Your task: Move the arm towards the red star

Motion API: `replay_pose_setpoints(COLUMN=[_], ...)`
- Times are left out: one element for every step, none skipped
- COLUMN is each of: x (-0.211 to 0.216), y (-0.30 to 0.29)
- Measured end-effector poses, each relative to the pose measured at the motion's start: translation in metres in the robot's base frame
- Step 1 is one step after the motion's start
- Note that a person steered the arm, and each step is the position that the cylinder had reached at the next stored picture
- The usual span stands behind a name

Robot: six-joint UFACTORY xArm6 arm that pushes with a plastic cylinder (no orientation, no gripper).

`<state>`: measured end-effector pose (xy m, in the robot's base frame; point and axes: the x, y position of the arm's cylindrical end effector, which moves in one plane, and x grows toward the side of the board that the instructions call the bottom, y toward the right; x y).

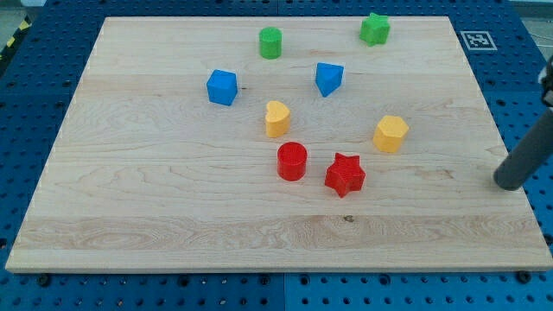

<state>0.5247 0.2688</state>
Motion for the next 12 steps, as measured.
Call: replay_pose_setpoints(x=[0.000, 0.000, 0.000, 0.000, 0.000, 0.000, 0.000, 0.000, 0.000, 0.000, 0.000, 0.000], y=[-0.001, -0.003, -0.024, -0.036, -0.041, -0.045, -0.054, -0.058, -0.058, -0.058, -0.062, -0.078])
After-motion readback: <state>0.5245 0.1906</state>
